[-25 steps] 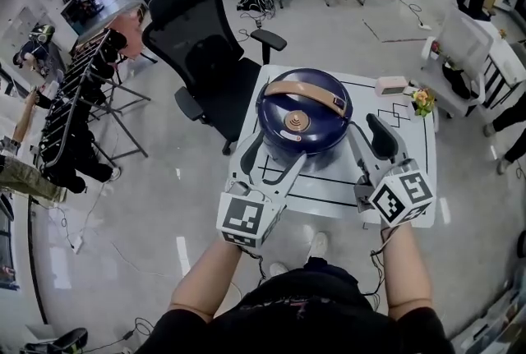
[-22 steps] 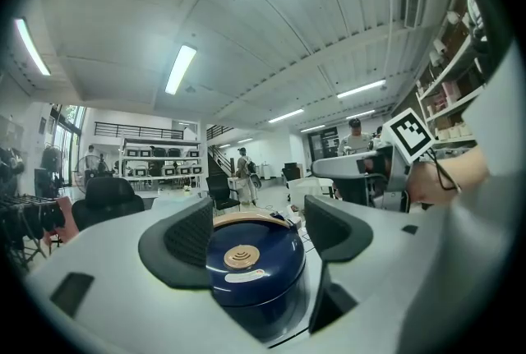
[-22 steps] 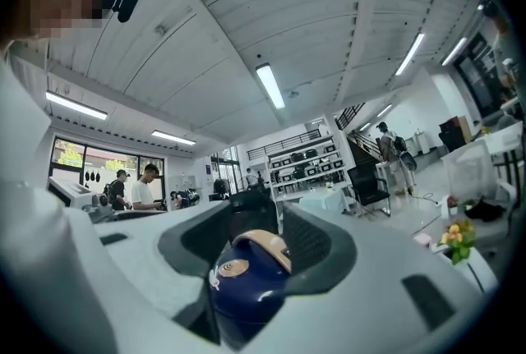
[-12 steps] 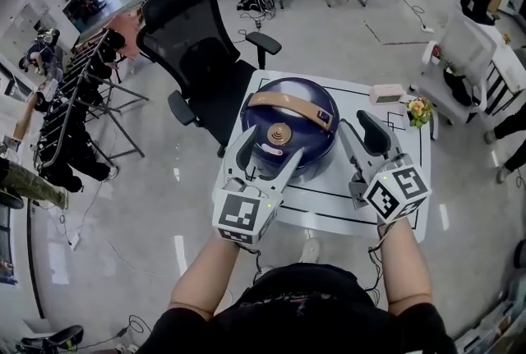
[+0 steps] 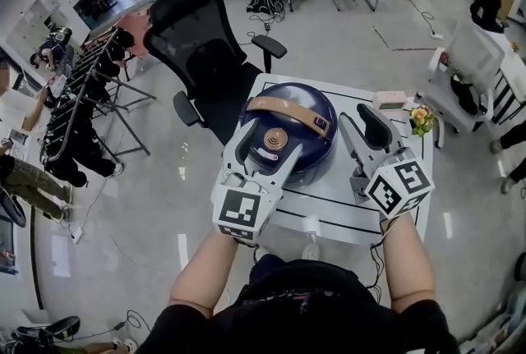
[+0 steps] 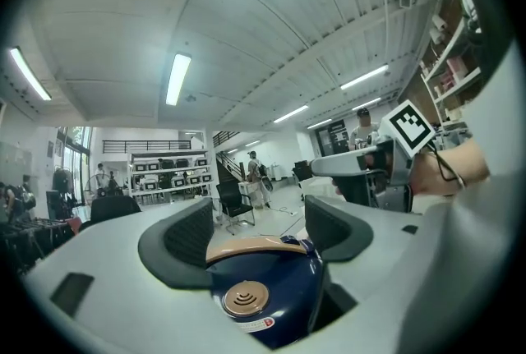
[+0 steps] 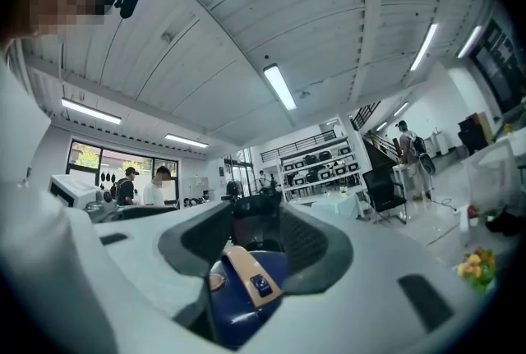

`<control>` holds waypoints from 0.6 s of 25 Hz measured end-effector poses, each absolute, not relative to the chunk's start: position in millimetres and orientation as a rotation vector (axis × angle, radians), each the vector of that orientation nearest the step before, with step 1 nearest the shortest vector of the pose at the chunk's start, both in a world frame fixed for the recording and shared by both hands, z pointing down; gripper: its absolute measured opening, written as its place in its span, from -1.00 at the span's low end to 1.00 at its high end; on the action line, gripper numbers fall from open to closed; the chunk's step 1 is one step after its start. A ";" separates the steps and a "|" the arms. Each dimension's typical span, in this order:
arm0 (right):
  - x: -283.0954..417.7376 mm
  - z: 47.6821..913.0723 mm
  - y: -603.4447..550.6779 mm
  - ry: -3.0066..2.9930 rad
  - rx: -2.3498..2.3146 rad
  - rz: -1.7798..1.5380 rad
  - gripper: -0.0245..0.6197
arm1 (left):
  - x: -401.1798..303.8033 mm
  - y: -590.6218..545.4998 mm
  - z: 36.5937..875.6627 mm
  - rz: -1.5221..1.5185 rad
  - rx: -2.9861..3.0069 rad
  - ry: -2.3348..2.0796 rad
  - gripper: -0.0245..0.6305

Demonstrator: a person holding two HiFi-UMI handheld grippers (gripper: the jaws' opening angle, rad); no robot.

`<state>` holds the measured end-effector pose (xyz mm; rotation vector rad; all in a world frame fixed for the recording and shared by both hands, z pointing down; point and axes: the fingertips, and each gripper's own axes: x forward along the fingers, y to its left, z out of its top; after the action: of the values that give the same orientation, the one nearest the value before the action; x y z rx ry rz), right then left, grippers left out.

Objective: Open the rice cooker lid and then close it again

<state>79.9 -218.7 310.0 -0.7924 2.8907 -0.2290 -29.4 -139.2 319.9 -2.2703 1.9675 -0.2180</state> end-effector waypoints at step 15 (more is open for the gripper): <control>63.9 318.9 -241.0 2.846 -0.937 -0.264 -0.81 | -53.3 -181.3 333.1 -0.392 -2.335 1.782 0.11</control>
<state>63.9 -241.0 318.9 -0.9375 2.8457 -0.2637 -53.3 -181.3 333.1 -2.3351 1.7817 -0.3918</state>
